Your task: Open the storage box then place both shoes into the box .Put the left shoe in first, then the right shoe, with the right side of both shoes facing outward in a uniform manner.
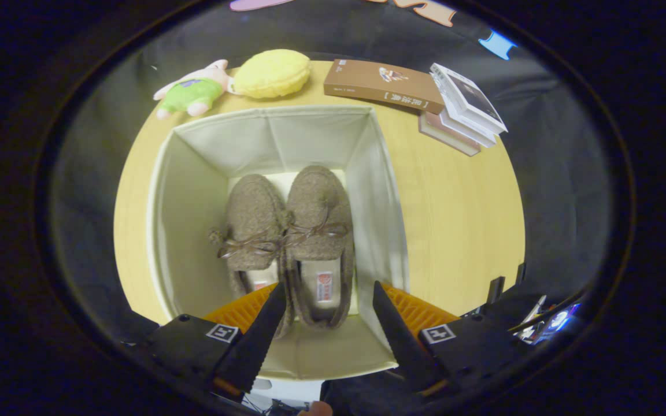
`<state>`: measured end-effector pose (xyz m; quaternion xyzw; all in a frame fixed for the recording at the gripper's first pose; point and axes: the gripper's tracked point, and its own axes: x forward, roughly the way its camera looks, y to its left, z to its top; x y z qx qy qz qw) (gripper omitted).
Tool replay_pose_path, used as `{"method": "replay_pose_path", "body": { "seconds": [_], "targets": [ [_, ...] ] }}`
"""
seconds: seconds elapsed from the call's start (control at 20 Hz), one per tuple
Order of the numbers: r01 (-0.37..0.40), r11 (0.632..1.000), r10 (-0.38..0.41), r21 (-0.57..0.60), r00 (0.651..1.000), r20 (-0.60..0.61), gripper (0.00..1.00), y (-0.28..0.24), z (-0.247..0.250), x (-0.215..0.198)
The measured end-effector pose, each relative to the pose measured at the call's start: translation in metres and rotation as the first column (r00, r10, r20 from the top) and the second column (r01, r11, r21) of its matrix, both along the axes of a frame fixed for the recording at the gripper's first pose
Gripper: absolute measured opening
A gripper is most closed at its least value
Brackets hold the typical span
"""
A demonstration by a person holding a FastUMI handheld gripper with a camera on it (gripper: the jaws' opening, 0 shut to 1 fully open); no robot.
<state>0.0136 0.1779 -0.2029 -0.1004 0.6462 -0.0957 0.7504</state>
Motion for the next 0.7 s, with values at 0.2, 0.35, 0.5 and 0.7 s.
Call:
{"method": "replay_pose_path", "body": {
  "seconds": [0.2,0.35,0.5,0.7],
  "targets": [
    [-0.010,1.000,0.010,-0.010,0.999,0.048,1.00,-0.009,0.031,-0.009],
    [0.007,1.000,-0.005,-0.012,0.991,0.136,1.00,-0.026,0.061,-0.008],
    [0.010,1.000,-0.013,0.012,0.966,0.257,1.00,-0.041,0.092,0.003],
    [0.005,0.997,-0.038,0.073,0.893,0.449,1.00,-0.065,0.131,0.032]
  ]
}}
